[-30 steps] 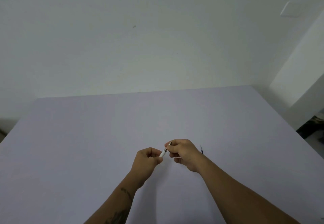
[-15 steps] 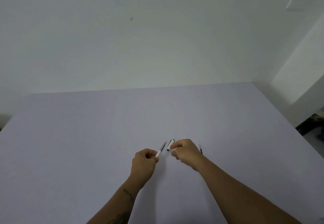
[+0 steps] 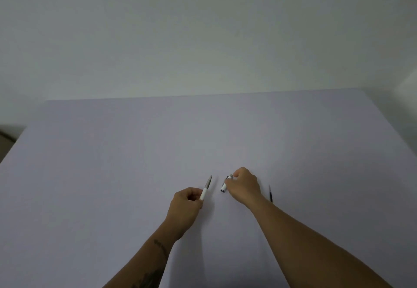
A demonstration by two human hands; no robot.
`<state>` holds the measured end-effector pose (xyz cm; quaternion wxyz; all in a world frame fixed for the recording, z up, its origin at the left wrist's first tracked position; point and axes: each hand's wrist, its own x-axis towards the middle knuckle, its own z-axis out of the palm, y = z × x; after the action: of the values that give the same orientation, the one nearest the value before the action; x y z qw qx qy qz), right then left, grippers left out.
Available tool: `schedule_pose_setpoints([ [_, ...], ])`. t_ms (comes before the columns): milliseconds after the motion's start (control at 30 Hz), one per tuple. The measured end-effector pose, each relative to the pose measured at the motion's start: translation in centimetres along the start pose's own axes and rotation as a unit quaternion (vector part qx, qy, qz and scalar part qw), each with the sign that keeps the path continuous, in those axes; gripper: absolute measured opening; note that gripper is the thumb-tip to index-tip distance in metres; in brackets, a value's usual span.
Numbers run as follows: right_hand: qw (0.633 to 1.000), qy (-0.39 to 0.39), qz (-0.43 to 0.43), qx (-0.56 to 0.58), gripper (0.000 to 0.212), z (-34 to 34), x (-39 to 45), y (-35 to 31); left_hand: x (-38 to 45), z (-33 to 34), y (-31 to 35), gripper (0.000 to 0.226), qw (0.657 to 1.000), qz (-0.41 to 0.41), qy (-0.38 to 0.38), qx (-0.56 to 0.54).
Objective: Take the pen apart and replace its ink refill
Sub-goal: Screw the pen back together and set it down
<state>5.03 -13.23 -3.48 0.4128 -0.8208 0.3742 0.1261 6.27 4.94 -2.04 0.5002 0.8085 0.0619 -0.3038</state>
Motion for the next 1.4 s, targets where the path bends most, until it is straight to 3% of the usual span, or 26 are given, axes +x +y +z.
schedule_pose_setpoints([
  [133,1.000,0.005,0.006,-0.030,0.037,1.4,0.9,-0.8,0.7,-0.6,0.0,0.023,1.000,-0.011,0.005,0.011],
  [367,0.993,0.000,0.006,-0.117,0.041,2.3,1.3,-1.6,1.5,-1.3,-0.7,0.023,0.999,-0.032,0.009,0.009],
  [500,0.996,-0.012,0.019,-0.089,0.010,1.4,1.0,-1.5,1.5,-1.5,-0.8,0.021,1.000,-0.028,0.008,0.006],
  [600,0.998,-0.030,0.038,-0.027,0.024,1.0,0.6,-1.2,1.3,-1.6,-0.8,0.022,1.000,-0.027,0.007,-0.001],
  [667,0.991,-0.062,0.057,0.102,0.018,0.8,0.2,-1.6,1.1,-1.6,-0.8,0.023,1.000,-0.026,0.002,-0.008],
  [767,0.948,-0.079,0.057,0.302,0.014,0.2,-0.6,-3.0,0.7,-1.8,-0.9,0.022,1.000,-0.021,-0.003,-0.010],
  [833,0.931,-0.079,0.030,0.355,0.009,0.0,-1.3,-3.9,0.3,-2.1,-0.9,0.022,1.000,-0.017,-0.005,-0.011],
  [933,0.922,-0.077,0.000,0.378,0.011,0.1,-2.3,-4.8,-0.3,-2.3,-0.9,0.022,1.000,-0.006,-0.004,-0.015],
  [1400,0.949,-0.081,-0.039,0.303,0.016,1.4,-6.2,-5.2,-2.6,-2.5,0.3,0.019,0.997,0.053,0.050,-0.030],
])
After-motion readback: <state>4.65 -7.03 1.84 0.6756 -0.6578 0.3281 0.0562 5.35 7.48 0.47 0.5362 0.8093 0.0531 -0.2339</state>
